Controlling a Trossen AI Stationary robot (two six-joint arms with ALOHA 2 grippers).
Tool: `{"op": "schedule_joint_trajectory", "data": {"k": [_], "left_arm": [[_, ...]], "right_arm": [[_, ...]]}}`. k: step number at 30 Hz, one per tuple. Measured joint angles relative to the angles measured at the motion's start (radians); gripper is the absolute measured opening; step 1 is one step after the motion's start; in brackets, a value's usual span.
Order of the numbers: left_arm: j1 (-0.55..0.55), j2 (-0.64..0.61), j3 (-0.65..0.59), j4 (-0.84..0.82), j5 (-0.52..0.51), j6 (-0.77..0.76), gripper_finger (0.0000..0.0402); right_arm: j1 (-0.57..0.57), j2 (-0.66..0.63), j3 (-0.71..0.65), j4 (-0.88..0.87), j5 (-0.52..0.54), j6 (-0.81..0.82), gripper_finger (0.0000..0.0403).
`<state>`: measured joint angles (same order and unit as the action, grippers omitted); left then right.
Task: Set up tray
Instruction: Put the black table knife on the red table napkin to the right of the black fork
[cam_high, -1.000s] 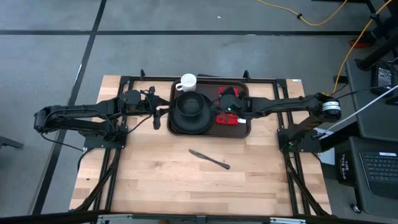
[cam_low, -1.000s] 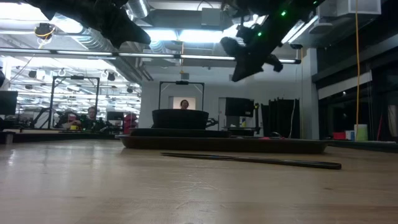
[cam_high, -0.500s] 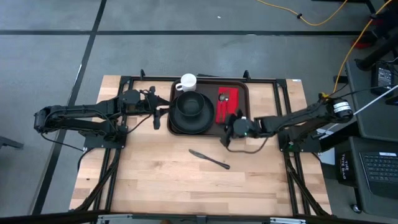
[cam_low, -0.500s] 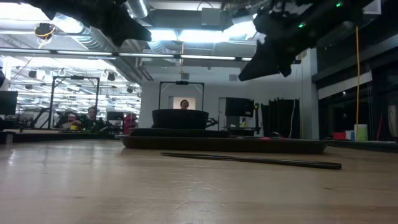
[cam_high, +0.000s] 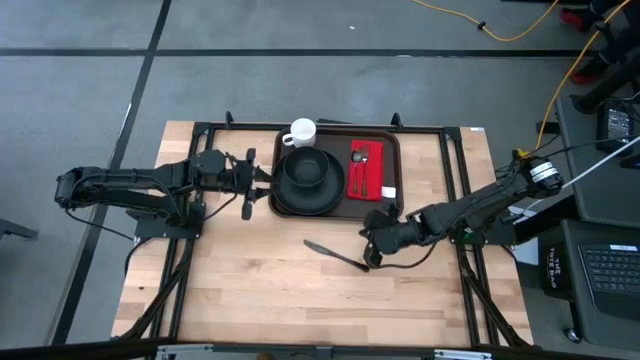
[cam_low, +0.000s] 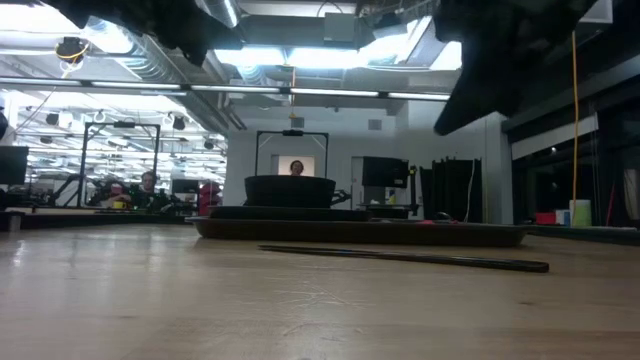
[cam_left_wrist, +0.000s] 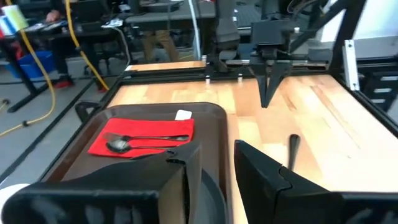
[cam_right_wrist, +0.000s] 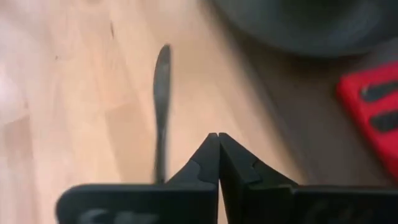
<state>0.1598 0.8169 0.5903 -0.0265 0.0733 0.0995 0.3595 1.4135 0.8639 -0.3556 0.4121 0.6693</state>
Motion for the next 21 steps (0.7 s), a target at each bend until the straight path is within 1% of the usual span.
{"op": "schedule_joint_trajectory", "data": {"k": [6,12,17,21], "left_arm": [[-0.065,0.041,0.0,0.003,-0.001,0.001,0.0086],[-0.127,0.14,0.0,0.014,-0.001,0.0,0.0091],[-0.171,0.219,-0.001,0.064,-0.001,0.017,0.0092],[-0.189,0.267,-0.001,0.083,0.0,0.019,0.0089]], "right_arm": [[0.069,0.073,0.135,-0.179,-0.047,0.135,0.0002],[0.137,0.171,0.257,-0.326,-0.069,0.271,0.0002],[0.195,0.252,0.362,-0.422,-0.069,0.287,0.0002],[0.236,0.298,0.407,-0.432,-0.018,0.297,0.0002]]}}
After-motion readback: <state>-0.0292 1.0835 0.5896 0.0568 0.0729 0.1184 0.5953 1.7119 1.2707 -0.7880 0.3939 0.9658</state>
